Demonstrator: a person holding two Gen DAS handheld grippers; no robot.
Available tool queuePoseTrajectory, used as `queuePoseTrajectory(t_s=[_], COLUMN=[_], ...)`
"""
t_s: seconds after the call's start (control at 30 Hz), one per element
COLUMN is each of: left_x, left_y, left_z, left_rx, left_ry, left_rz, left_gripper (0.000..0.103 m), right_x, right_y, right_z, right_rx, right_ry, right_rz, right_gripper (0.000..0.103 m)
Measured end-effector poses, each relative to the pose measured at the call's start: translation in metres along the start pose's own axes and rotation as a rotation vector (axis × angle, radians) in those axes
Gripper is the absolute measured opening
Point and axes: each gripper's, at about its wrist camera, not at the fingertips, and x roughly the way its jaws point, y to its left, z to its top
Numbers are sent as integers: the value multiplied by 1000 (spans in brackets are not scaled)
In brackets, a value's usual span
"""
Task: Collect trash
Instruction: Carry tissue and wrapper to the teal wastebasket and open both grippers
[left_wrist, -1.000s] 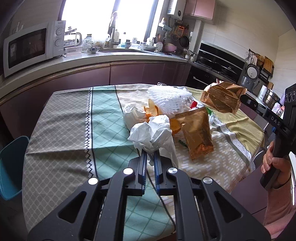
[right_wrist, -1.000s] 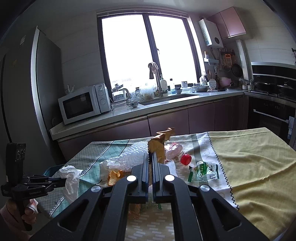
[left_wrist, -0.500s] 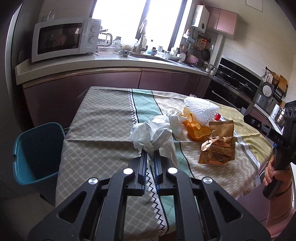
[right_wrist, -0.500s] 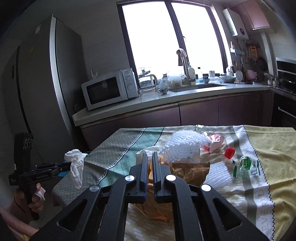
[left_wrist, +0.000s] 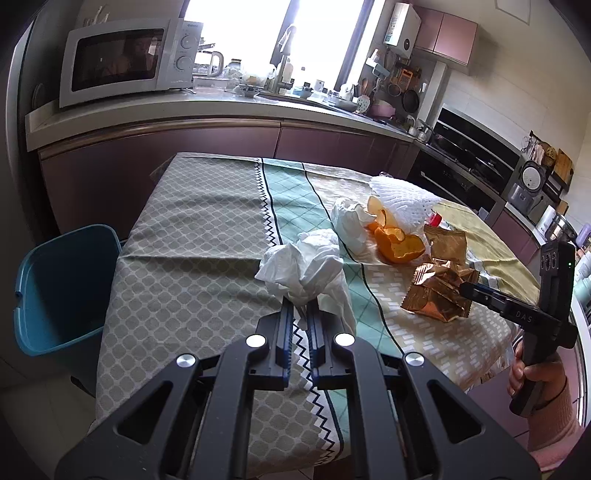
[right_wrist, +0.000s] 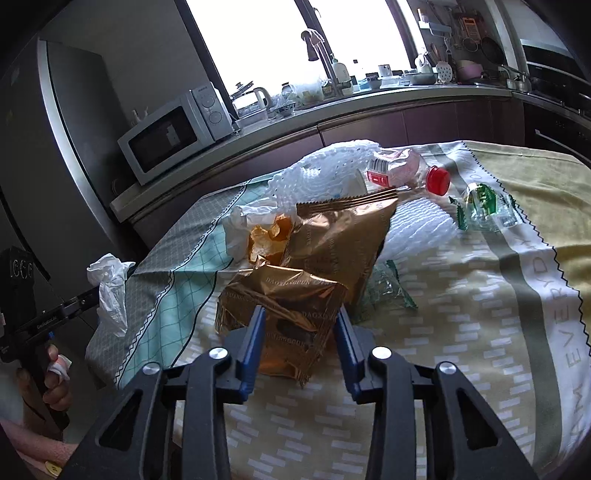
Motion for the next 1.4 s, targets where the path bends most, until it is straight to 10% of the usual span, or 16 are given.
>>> queuePoseTrajectory(t_s=[0.13,0.57,0.97,1.4], left_x=[-1,-32,-68,-46], left_y=[1,33,124,213], left_z=[-2,2,18,20], left_rx=[-3,-34,-100,-179], left_ry=[1,-54,-116,-45], left_rz=[2,69,305,433], left_gripper=[8,8,8,8], right_x=[-1,-1,73,161], right_y=[5,90,220,300], right_z=[0,34,75,76], right_rx=[4,-141,-308,-361], right_ry=[-6,-44,30,190], right_rz=[29,245,498,507], right_gripper=[8,3,3,3])
